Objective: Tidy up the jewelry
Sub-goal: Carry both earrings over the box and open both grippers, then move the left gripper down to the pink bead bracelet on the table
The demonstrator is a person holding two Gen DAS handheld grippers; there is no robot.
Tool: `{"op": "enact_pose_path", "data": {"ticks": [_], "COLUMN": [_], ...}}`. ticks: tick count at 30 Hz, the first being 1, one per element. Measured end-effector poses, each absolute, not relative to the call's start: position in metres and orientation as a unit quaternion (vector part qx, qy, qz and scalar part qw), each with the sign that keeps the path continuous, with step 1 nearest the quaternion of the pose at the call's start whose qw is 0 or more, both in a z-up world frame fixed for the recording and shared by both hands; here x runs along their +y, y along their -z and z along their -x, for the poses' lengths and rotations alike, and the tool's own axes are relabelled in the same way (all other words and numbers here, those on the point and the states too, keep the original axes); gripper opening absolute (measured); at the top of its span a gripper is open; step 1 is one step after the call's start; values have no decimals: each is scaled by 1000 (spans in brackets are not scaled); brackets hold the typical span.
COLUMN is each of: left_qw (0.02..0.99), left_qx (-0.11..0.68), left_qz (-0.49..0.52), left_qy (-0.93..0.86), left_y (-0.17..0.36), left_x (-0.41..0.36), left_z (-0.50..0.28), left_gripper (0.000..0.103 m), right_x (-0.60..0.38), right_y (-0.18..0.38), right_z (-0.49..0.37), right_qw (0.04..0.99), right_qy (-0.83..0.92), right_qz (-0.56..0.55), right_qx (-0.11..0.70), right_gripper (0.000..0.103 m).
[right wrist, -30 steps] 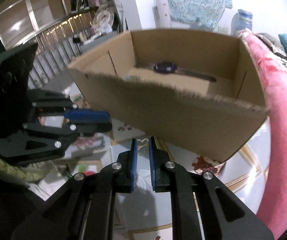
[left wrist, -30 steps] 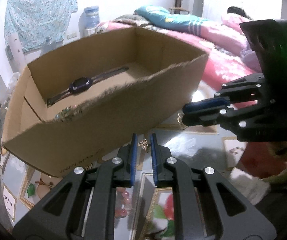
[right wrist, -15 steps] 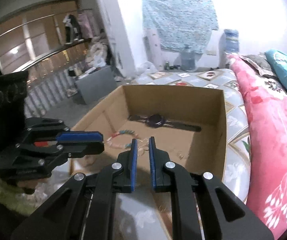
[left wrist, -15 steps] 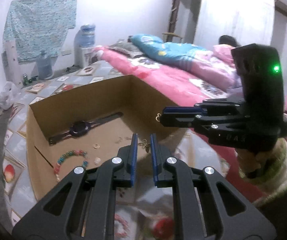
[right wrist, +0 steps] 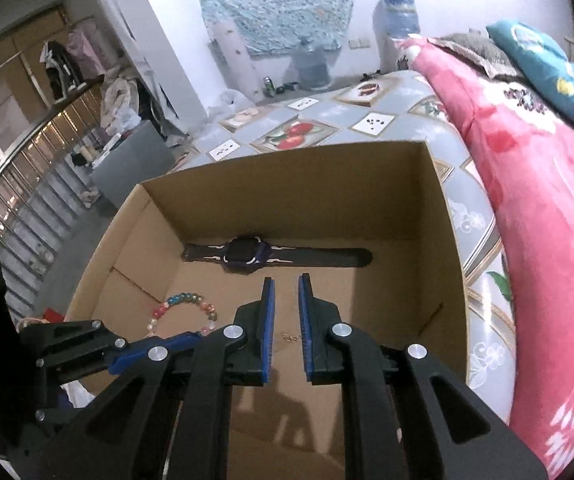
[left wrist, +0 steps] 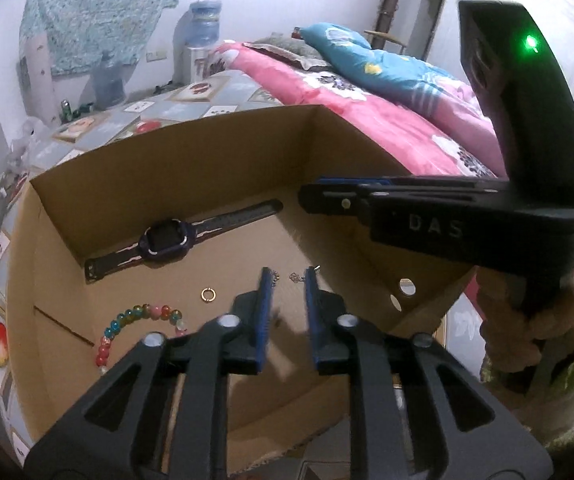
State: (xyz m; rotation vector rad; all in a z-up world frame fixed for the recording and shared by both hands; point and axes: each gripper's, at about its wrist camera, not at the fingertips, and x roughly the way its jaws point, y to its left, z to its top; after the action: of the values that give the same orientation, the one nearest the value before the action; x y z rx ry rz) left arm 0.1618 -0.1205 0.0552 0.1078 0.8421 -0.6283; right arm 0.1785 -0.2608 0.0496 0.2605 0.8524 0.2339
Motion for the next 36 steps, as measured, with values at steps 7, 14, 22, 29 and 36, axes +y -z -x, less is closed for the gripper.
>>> {"op": "enact_pose_path", "data": {"ticks": [7,14,22,29,36], "left_qw": [871,887,907,918,921], "left_qx": [393,370,328,311,310], "left_qz": [-51,-43,-32,-15,-11], "left_qy": [290,273,261,245,234], "left_y": [-59,-76,-97,-103,-99], "left_x": [-116,-106,-86,-67,-58], "left_z": [-154,-132,-91,-54,-25], "left_gripper": [37,54,76,85,88], "right_x": [-263,-262,-258,-246,-238], "right_y": [-58,-74,-100,-113,-113], "right_z": [-162,-131,-85,-44,-15], "right_qw": [904,916,933,944,947], "right_qy": [-118,-123,-129,-134,-129], "right_qz": [-137,-141,-140,-129,-120], "right_qx": [387,356,304,273,269], "right_gripper": [25,36,59,77,86]}}
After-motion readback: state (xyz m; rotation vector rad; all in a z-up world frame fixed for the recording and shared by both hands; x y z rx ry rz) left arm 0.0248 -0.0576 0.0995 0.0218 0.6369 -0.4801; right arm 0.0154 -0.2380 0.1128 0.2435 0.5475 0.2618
